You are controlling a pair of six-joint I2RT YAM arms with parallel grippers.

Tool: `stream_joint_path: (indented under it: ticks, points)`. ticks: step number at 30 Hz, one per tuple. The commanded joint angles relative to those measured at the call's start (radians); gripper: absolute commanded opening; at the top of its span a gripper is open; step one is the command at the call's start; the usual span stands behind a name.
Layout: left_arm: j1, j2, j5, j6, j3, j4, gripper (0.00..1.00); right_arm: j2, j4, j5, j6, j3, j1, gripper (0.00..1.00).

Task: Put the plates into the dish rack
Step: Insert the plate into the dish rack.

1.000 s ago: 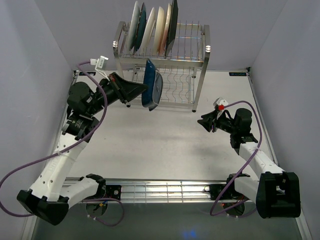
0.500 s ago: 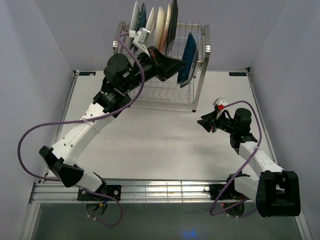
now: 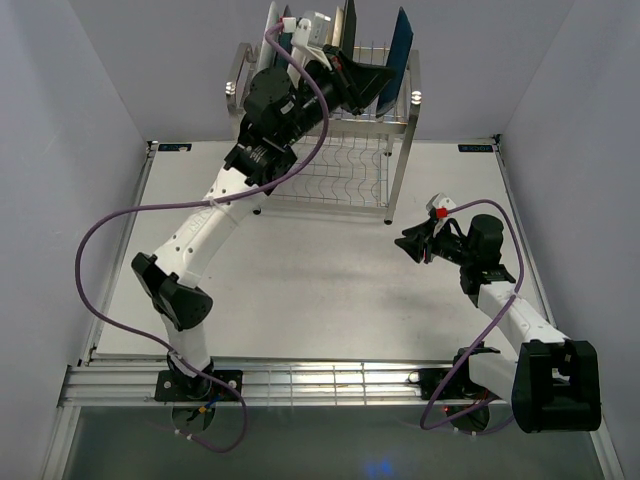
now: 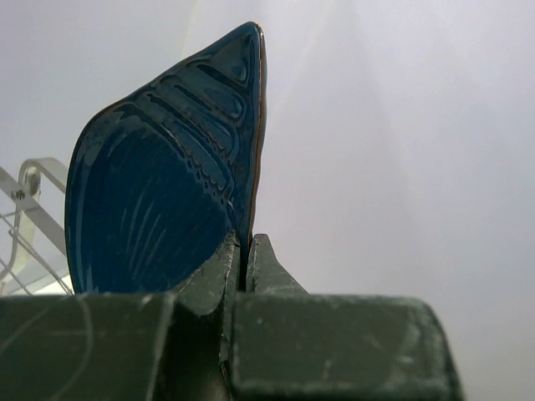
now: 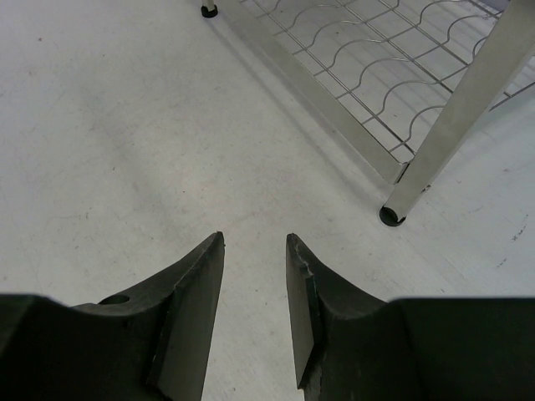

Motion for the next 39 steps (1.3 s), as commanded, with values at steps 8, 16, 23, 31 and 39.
stream_joint_path:
  ticks: [8,16,23,31,39]
  points:
    - [0.079,0.163,-0.063,0.006,0.303,0.218,0.0,0.005,0.004,-0.007,-0.015,0.042,-0.007,0.42]
    - [0.153,0.141,-0.037,0.031,0.193,0.295,0.0,0.002,0.007,-0.013,-0.016,0.04,-0.007,0.42]
    - [0.211,0.155,-0.025,-0.041,0.164,0.296,0.0,0.004,0.007,-0.015,-0.016,0.042,-0.007,0.42]
    - [0.216,0.138,-0.062,-0.117,0.076,0.347,0.0,0.007,0.006,-0.015,-0.016,0.043,-0.007,0.41]
    - [0.217,0.13,-0.074,-0.139,0.018,0.373,0.0,0.004,0.007,-0.018,-0.018,0.04,-0.007,0.41]
